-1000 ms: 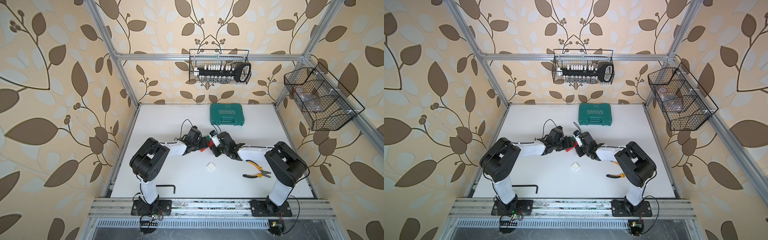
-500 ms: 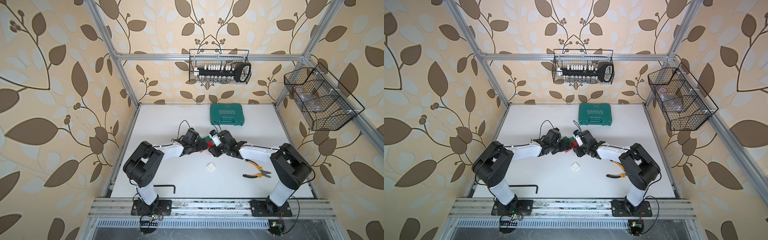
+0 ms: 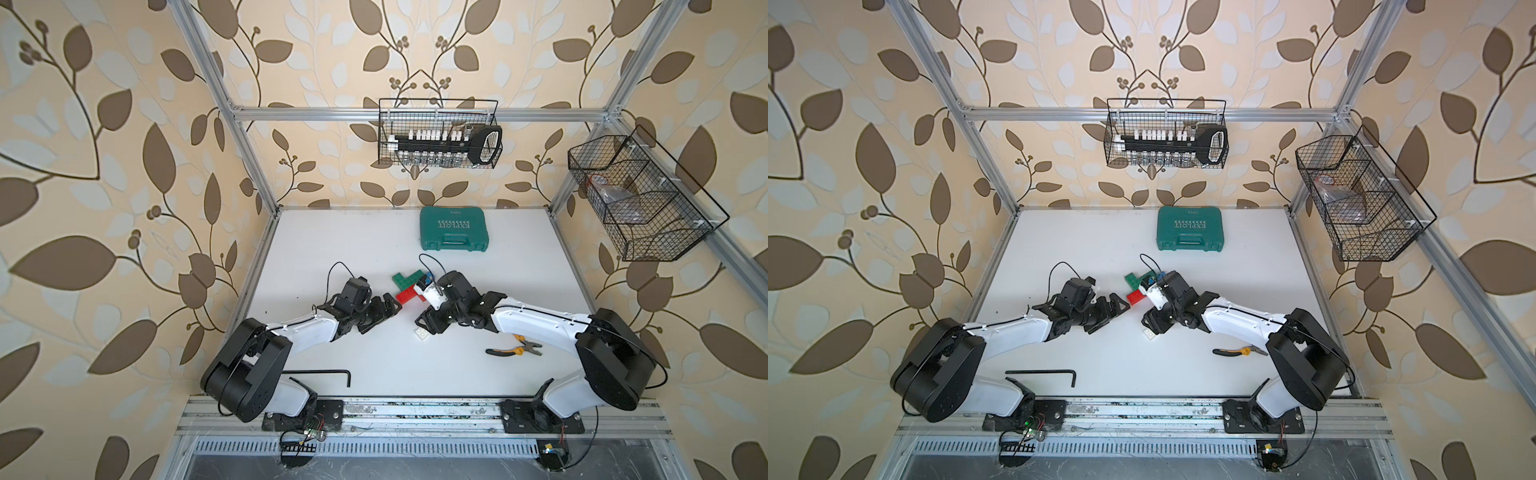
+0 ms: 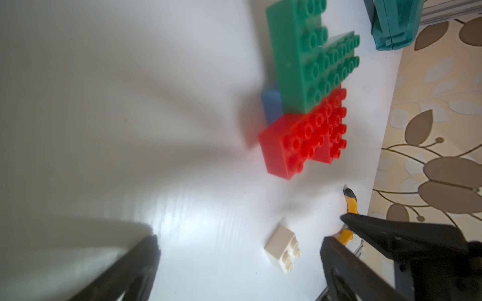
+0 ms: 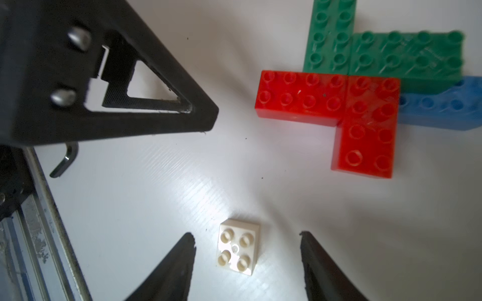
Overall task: Assemble a small pinwheel with lego
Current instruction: Pick up the lego brick from the center of the board, then assemble the lego brick with the lego brick.
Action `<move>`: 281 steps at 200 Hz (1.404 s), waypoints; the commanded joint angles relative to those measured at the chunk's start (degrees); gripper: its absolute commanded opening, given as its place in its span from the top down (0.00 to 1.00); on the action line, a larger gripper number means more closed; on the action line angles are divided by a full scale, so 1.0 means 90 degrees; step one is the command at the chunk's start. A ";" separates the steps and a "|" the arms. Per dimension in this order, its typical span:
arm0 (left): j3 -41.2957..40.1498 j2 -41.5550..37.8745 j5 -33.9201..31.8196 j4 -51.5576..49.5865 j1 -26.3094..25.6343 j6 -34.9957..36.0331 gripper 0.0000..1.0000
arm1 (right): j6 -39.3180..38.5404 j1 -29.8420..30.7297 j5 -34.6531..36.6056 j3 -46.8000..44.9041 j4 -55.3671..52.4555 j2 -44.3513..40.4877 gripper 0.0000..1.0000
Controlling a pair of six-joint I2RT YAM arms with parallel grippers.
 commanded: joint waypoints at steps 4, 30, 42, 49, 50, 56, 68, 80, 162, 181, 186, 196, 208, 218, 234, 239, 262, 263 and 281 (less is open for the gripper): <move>-0.0222 -0.0476 0.0229 0.0123 0.0061 -0.0076 0.01 | -0.0086 0.0247 0.0204 0.0004 -0.0256 0.0357 0.36; -0.0369 -0.0739 -0.0016 -0.0172 0.0061 0.0040 0.01 | -0.0111 0.0530 0.0239 0.0027 -0.0133 0.0622 0.37; -0.0360 -0.0774 -0.0101 -0.0338 0.0061 0.0120 0.01 | -0.0150 0.0651 0.0535 0.0140 -0.0266 0.0747 0.40; -0.0357 -0.0785 -0.0131 -0.0368 0.0061 0.0133 0.01 | -0.0171 0.0662 0.0602 0.0171 -0.0338 0.0798 0.43; -0.0359 -0.0789 -0.0133 -0.0371 0.0061 0.0133 0.01 | -0.0171 0.0662 0.0616 0.0171 -0.0337 0.0802 0.44; -0.0347 -0.0794 -0.0149 -0.0385 0.0060 0.0133 0.01 | -0.0163 0.0662 0.0669 0.0137 -0.0330 0.0797 0.49; -0.0350 -0.0799 -0.0157 -0.0366 0.0061 0.0133 0.01 | -0.0124 0.0667 0.0748 0.0069 -0.0306 0.0757 0.57; -0.0347 -0.0790 -0.0165 -0.0345 0.0061 0.0114 0.01 | -0.0094 0.0662 0.0827 0.0035 -0.0298 0.0714 0.64; 0.0778 0.0186 0.0232 0.0424 0.0392 -0.0293 0.01 | 0.0602 -0.0142 0.0590 0.1178 -0.0698 0.0117 0.82; 0.0878 0.0692 0.0741 0.1267 0.0637 -0.0372 0.03 | 0.0482 -0.0310 0.0642 0.1876 -0.0957 0.0610 0.82; 0.0956 0.0763 0.0728 0.1226 0.0669 -0.0344 0.02 | 0.0445 -0.0398 0.0688 0.2086 -0.1034 0.0763 0.82; 0.1050 0.0847 0.0617 0.1190 0.0733 -0.0300 0.01 | 0.0311 -0.0445 0.0745 0.2444 -0.1138 0.1072 0.81; 0.1144 0.0943 0.0634 0.1231 0.0823 -0.0247 0.01 | 0.0161 -0.0486 0.0851 0.2855 -0.1294 0.1441 0.81; 0.1257 0.1050 0.0646 0.1152 0.0877 -0.0168 0.01 | 0.0114 -0.0547 0.0874 0.3161 -0.1416 0.1708 0.81; 0.1272 0.1203 0.0635 0.1192 0.0908 -0.0139 0.01 | 0.0056 -0.0596 0.0946 0.3485 -0.1559 0.2059 0.81; 0.1255 0.1248 0.0637 0.1222 0.0918 -0.0141 0.01 | 0.0035 -0.0595 0.0970 0.3559 -0.1580 0.2141 0.81; 0.1191 0.1498 0.0705 0.1446 0.0924 -0.0212 0.01 | -0.0109 -0.0588 0.0908 0.3727 -0.1597 0.2482 0.81; 0.1182 0.1509 0.0720 0.1468 0.0922 -0.0216 0.01 | -0.0111 -0.0584 0.0905 0.3736 -0.1607 0.2493 0.81; 0.1186 0.1727 0.0839 0.1632 0.0902 -0.0261 0.01 | -0.0181 -0.0598 0.0911 0.3789 -0.1608 0.2612 0.81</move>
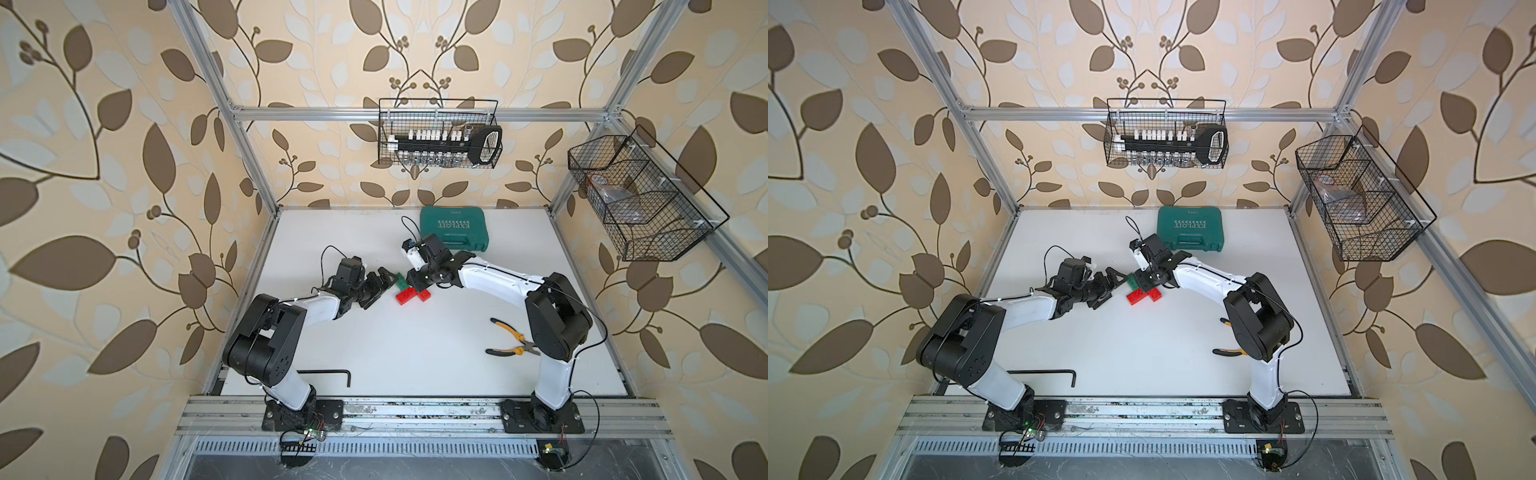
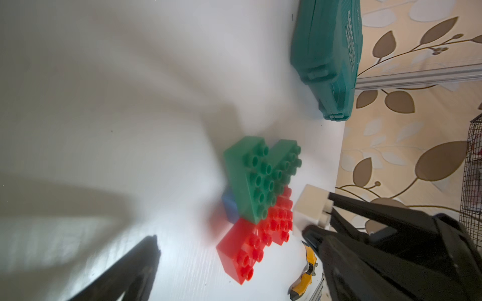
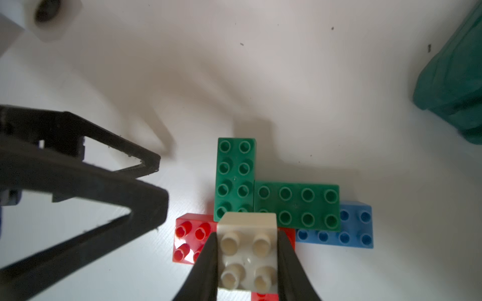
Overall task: Assemble a small pinwheel with lego
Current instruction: Assemble the lego brick with the lego brick.
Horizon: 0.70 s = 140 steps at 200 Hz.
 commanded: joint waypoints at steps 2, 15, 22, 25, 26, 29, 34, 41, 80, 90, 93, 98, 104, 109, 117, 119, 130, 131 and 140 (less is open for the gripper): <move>0.0089 0.0244 0.0312 0.0421 0.0025 0.0018 0.01 | -0.0220 0.0004 0.0060 0.0240 -0.0239 0.0144 0.81; 0.0045 0.0353 0.0360 0.0578 0.0018 -0.0039 0.01 | -0.0220 0.0002 0.0051 0.0224 -0.0159 0.0178 0.81; 0.0023 0.0396 0.0393 0.0653 0.0006 -0.0057 0.01 | -0.0220 -0.0004 0.0033 0.0237 -0.0149 0.0227 0.81; 0.0022 0.0402 0.0395 0.0662 -0.0002 -0.0057 0.01 | -0.0220 -0.0010 0.0033 0.0255 -0.0154 0.0244 0.81; 0.0027 0.0410 0.0396 0.0664 0.0001 -0.0055 0.01 | -0.0220 -0.0007 0.0032 0.0259 -0.0156 0.0253 0.81; 0.0031 0.0421 0.0396 0.0645 -0.0013 -0.0044 0.01 | -0.0220 -0.0009 0.0019 0.0263 -0.0150 0.0270 0.81; 0.0041 0.0434 0.0382 0.0622 -0.0029 -0.0035 0.01 | -0.0217 -0.0007 -0.0009 0.0281 -0.0150 0.0312 0.81; 0.0057 0.0449 0.0362 0.0594 -0.0040 -0.0015 0.01 | -0.0220 -0.0003 -0.0010 0.0316 -0.0179 0.0379 0.81; 0.0129 0.0487 0.0320 0.0428 -0.0090 0.0103 0.01 | -0.0215 -0.0022 0.0012 0.0250 -0.0161 0.0626 0.81; 0.0176 0.0520 0.0327 0.0391 -0.0086 0.0123 0.01 | -0.0165 -0.0017 0.0045 0.0212 -0.0182 0.0671 0.81; 0.0178 0.0524 0.0335 0.0385 -0.0091 0.0132 0.01 | -0.0157 -0.0020 0.0055 0.0182 -0.0163 0.0667 0.81; 0.0196 0.0546 0.0337 0.0366 -0.0088 0.0143 0.01 | -0.0152 -0.0023 0.0078 0.0135 -0.0167 0.0662 0.81; 0.0212 0.0562 0.0342 0.0347 -0.0092 0.0156 0.01 | -0.0103 -0.0019 0.0205 0.0086 -0.0167 0.0650 0.81; 0.0217 0.0563 0.0330 0.0335 -0.0091 0.0156 0.01 | -0.0065 -0.0016 0.0275 0.0034 -0.0167 0.0628 0.81; 0.0217 0.0555 0.0318 0.0301 -0.0092 0.0173 0.01 | -0.0078 -0.0024 0.0310 0.0009 -0.0253 0.0660 0.82; 0.0225 0.0554 0.0310 0.0290 -0.0093 0.0173 0.01 | -0.0087 -0.0033 0.0312 0.0038 -0.0319 0.0695 0.82; 0.0227 0.0533 0.0256 0.0212 -0.0090 0.0173 0.01 | -0.0188 -0.0037 0.0355 0.0294 -0.0833 0.0920 0.82; 0.0227 0.0529 0.0248 0.0205 -0.0087 0.0173 0.01 | -0.0199 -0.0030 0.0354 0.0332 -0.0901 0.0943 0.82; 0.0241 0.0514 0.0202 0.0121 -0.0092 0.0173 0.01 | -0.0317 -0.0030 0.0303 0.0576 -0.1337 0.1187 0.82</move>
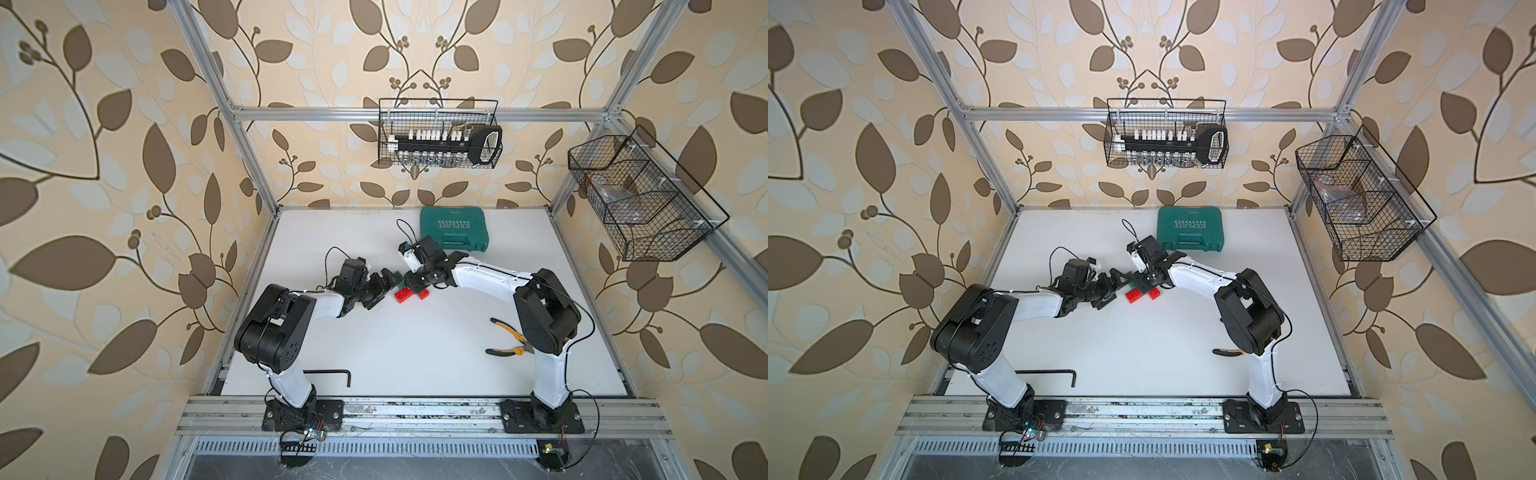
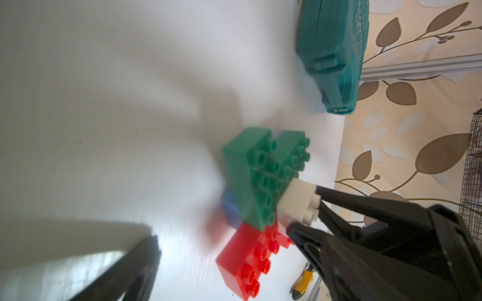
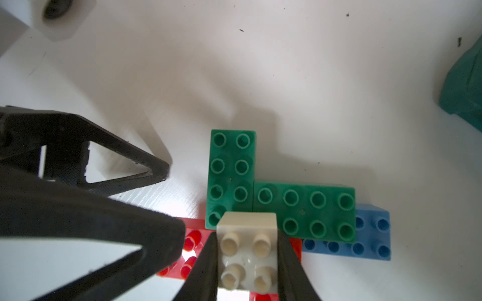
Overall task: Assemble a small pinwheel with lego
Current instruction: Assemble the lego brick with the lego brick.
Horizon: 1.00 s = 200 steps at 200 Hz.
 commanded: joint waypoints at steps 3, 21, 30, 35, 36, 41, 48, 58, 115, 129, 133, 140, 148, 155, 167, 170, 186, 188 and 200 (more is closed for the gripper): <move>0.0148 0.0013 -0.0063 -0.0293 -0.0070 0.0169 0.01 | -0.0198 -0.0026 0.0212 0.0344 -0.1413 0.0848 0.82; 0.0128 -0.0041 -0.0148 -0.0399 -0.0071 0.0173 0.01 | -0.0251 -0.0032 0.0164 0.0411 -0.1774 0.1154 0.83; 0.0118 -0.0086 -0.0221 -0.0490 -0.0062 0.0197 0.01 | -0.0271 -0.0030 0.0102 0.0389 -0.1884 0.1260 0.83; 0.0125 -0.0123 -0.0269 -0.0576 -0.0056 0.0218 0.01 | -0.0270 -0.0017 0.0122 0.0396 -0.1975 0.1334 0.84; 0.0126 -0.0135 -0.0284 -0.0594 -0.0060 0.0220 0.01 | -0.0271 -0.0015 0.0131 0.0406 -0.1985 0.1344 0.84; 0.0128 -0.0167 -0.0342 -0.0677 -0.0063 0.0230 0.01 | -0.0272 0.0019 0.0155 0.0401 -0.2039 0.1382 0.84; 0.0123 -0.0207 -0.0408 -0.0769 -0.0054 0.0248 0.01 | -0.0296 0.0043 0.0154 0.0404 -0.2093 0.1457 0.84; 0.0109 -0.0246 -0.0459 -0.0818 -0.0054 0.0260 0.01 | -0.0367 0.0043 0.0057 0.0585 -0.2389 0.1655 0.84; 0.0098 -0.0447 -0.0433 -0.1002 -0.0026 0.0363 0.01 | -0.0603 0.0143 0.0188 0.1236 -0.3137 0.2195 0.86; 0.0114 -0.0579 -0.0510 -0.1175 0.0021 0.0407 0.01 | -0.0534 0.0126 0.0104 0.1234 -0.3160 0.2100 0.85; 0.0117 -0.0632 -0.0522 -0.1217 0.0049 0.0407 0.01 | -0.0467 0.0119 0.0068 0.1250 -0.3167 0.2045 0.84; 0.0135 -0.0724 -0.0555 -0.1319 0.0105 0.0591 0.01 | -0.0299 0.0098 -0.0073 0.1256 -0.3118 0.1895 0.81; 0.0164 -0.0832 -0.0616 -0.1443 0.0157 0.0672 0.01 | -0.0117 0.0062 -0.0290 0.1262 -0.2991 0.1641 0.80; 0.0199 -0.0917 -0.0663 -0.1538 0.0203 0.0741 0.01 | 0.0000 0.0029 -0.0473 0.1324 -0.2929 0.1451 0.72; 0.0300 -0.1027 -0.0717 -0.1699 0.0253 0.0856 0.01 | 0.0120 -0.0049 -0.0783 0.1722 -0.3060 0.1327 0.60; 0.0324 -0.1048 -0.0727 -0.1739 0.0258 0.0877 0.01 | 0.0146 -0.0065 -0.0771 0.1876 -0.3144 0.1326 0.58; 0.0447 -0.1111 -0.0728 -0.1896 0.0268 0.0987 0.01 | 0.0176 -0.0086 -0.0709 0.2405 -0.3252 0.1223 0.51; 0.0464 -0.1110 -0.0728 -0.1906 0.0261 0.0992 0.01 | 0.0187 -0.0090 -0.0710 0.2447 -0.3254 0.1212 0.50; 0.0480 -0.1141 -0.0737 -0.1968 0.0268 0.1008 0.01 | 0.0234 -0.0125 -0.0779 0.2598 -0.3248 0.1101 0.47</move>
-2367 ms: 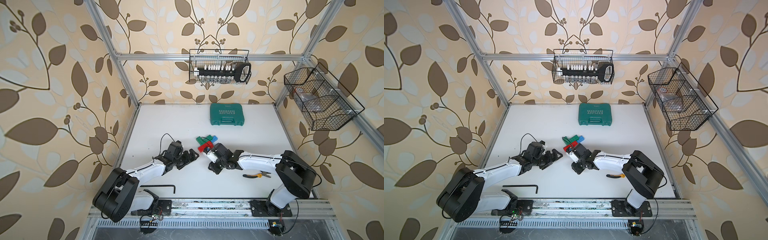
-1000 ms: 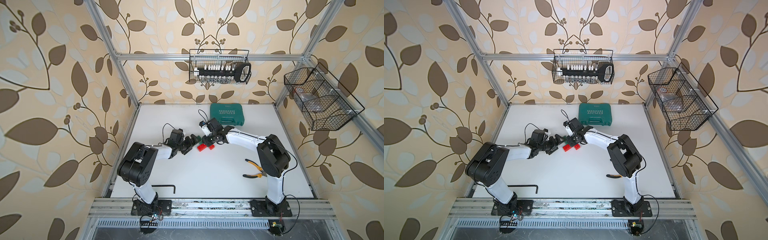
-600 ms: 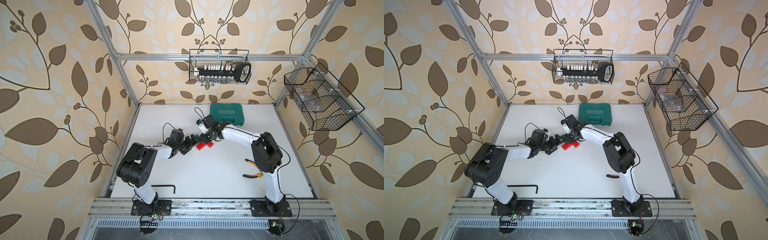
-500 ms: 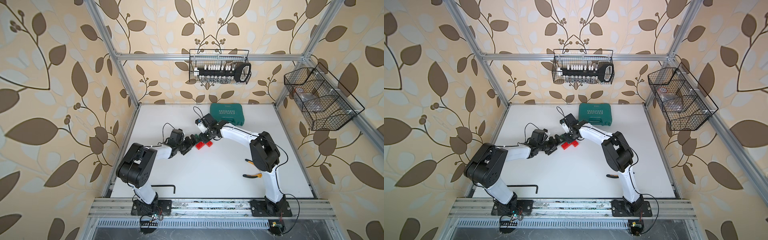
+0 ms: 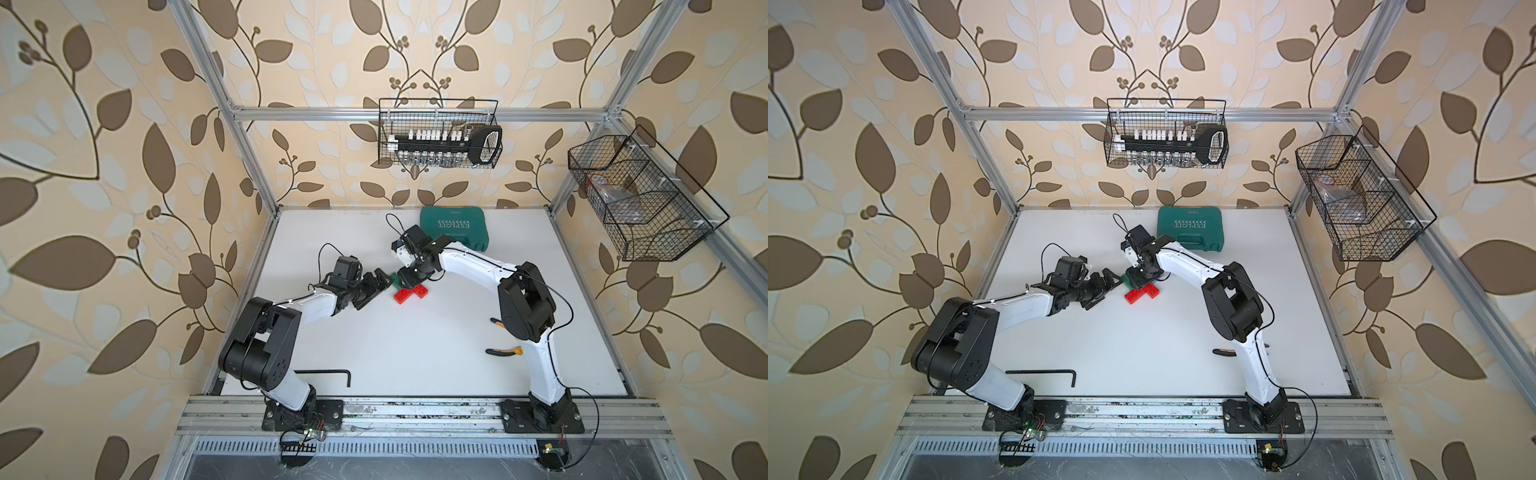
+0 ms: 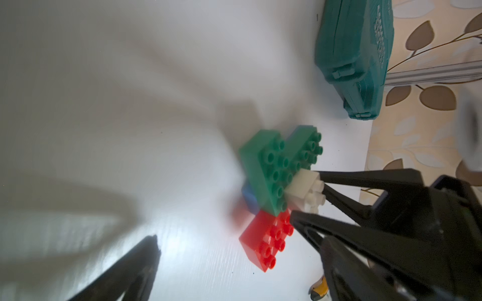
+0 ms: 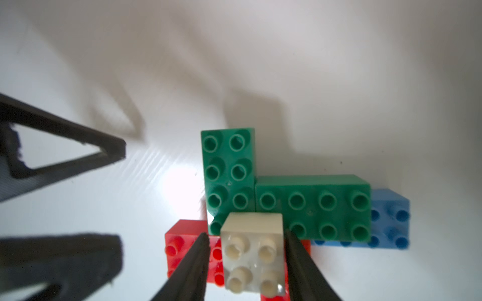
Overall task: Assemble a small pinwheel with lego
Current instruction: Assemble the lego brick with the lego brick, then adjust the lego brick at the center of the board.
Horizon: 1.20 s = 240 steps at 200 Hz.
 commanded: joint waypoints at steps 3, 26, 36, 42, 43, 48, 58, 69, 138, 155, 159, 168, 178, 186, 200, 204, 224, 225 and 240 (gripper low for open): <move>0.0263 -0.0279 -0.0170 -0.0304 0.0040 0.0347 0.01 | 0.0238 -0.0081 -0.0291 0.0400 -0.0784 -0.0008 0.46; 0.0219 -0.0369 -0.0285 -0.0404 0.0040 0.0443 0.01 | 0.0199 -0.0177 -0.0201 0.0062 -0.0313 -0.0413 0.44; 0.0177 -0.0426 -0.0354 -0.0389 0.0049 0.0504 0.01 | 0.0093 -0.0309 -0.0441 -0.0219 0.0170 -0.0565 0.44; 0.0158 -0.0458 -0.0390 -0.0370 0.0050 0.0532 0.01 | 0.0030 -0.0409 -0.0628 -0.0370 0.0470 -0.0604 0.44; 0.0157 -0.0461 -0.0392 -0.0369 0.0050 0.0538 0.01 | 0.0028 -0.0422 -0.0644 -0.0390 0.0503 -0.0604 0.44; 0.0139 -0.0487 -0.0403 -0.0345 0.0059 0.0560 0.01 | 0.0025 -0.0512 -0.0718 -0.0441 0.0678 -0.0575 0.45; 0.0136 -0.0503 -0.0405 -0.0311 0.0060 0.0615 0.01 | 0.0011 -0.0701 -0.0970 -0.0353 0.0857 -0.0418 0.46; 0.0165 -0.0477 -0.0394 -0.0347 0.0060 0.0657 0.01 | -0.0004 -0.0863 -0.1136 -0.0176 0.0991 -0.0227 0.48; 0.0109 -0.0307 -0.0222 -0.0268 0.0062 0.0661 0.01 | -0.0116 -0.1134 -0.1577 0.1121 0.0875 0.1168 0.60; 0.0174 -0.0342 -0.0140 -0.0290 0.0062 0.0719 0.01 | -0.0130 -0.1188 -0.1508 0.1032 0.0902 0.1189 0.62; 0.0175 -0.0358 -0.0140 -0.0290 0.0067 0.0714 0.01 | -0.0141 -0.1196 -0.1460 0.0969 0.0910 0.1176 0.62; 0.0206 -0.0384 -0.0131 -0.0297 0.0060 0.0721 0.01 | -0.0160 -0.1236 -0.1412 0.0821 0.0894 0.1109 0.62; 0.0224 -0.0399 -0.0121 -0.0328 0.0060 0.0724 0.01 | -0.0083 -0.1283 -0.1465 0.0462 0.1053 0.0945 0.63; 0.0243 -0.0415 -0.0106 -0.0348 0.0065 0.0712 0.01 | -0.0024 -0.1319 -0.1481 0.0100 0.1172 0.0749 0.64; 0.0231 -0.0444 -0.0092 -0.0349 0.0060 0.0699 0.01 | 0.0070 -0.1336 -0.1438 -0.0626 0.1447 0.0324 0.64; 0.0219 -0.0458 -0.0092 -0.0344 0.0065 0.0686 0.01 | 0.0104 -0.1339 -0.1441 -0.0852 0.1521 0.0187 0.65; 0.0185 -0.0500 -0.0092 -0.0348 0.0060 0.0665 0.01 | 0.0289 -0.1330 -0.1429 -0.1999 0.1882 -0.0487 0.65; 0.0180 -0.0502 -0.0092 -0.0353 0.0060 0.0664 0.01 | 0.0299 -0.1322 -0.1425 -0.2064 0.1898 -0.0521 0.65; 0.0166 -0.0548 -0.0107 -0.0359 0.0060 0.0643 0.01 | 0.0476 -0.1301 -0.1363 -0.2809 0.2122 -0.0994 0.65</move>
